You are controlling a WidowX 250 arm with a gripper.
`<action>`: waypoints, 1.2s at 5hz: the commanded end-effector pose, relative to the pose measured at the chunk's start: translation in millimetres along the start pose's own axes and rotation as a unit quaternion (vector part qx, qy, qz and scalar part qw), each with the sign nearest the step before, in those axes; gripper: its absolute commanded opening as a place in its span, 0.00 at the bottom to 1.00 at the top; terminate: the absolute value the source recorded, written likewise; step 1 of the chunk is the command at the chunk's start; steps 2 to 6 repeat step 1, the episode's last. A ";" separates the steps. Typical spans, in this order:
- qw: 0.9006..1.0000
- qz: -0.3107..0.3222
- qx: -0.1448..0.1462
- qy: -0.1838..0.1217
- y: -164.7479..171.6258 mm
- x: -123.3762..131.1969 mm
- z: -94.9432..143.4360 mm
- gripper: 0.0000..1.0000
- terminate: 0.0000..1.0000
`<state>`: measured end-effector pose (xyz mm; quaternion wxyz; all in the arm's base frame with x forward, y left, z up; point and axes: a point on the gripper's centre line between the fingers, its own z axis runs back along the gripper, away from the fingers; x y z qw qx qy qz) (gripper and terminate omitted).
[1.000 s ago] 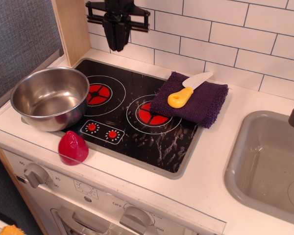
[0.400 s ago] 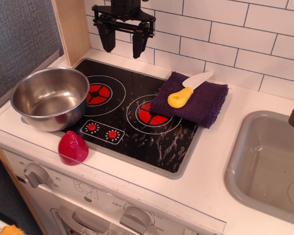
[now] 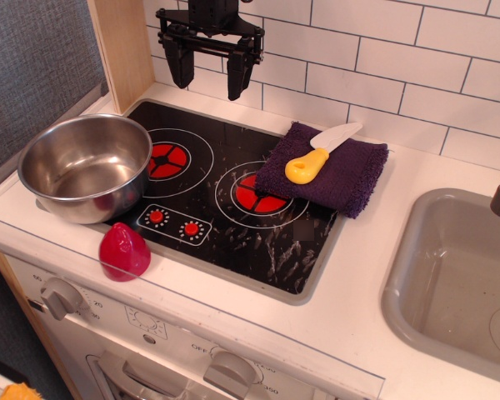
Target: Pick up the red item and place it on the middle edge
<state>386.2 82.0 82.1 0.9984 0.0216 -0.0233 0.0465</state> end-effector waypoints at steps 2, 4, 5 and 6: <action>0.999 0.000 0.006 -0.040 6.8 -1.4 26.8 1.00 1.00; 0.999 0.000 0.006 -0.040 6.8 -1.4 26.8 1.00 1.00; 0.999 0.000 0.006 -0.040 6.8 -1.4 26.8 1.00 1.00; 0.999 0.000 0.006 -0.040 6.8 -1.4 26.8 1.00 1.00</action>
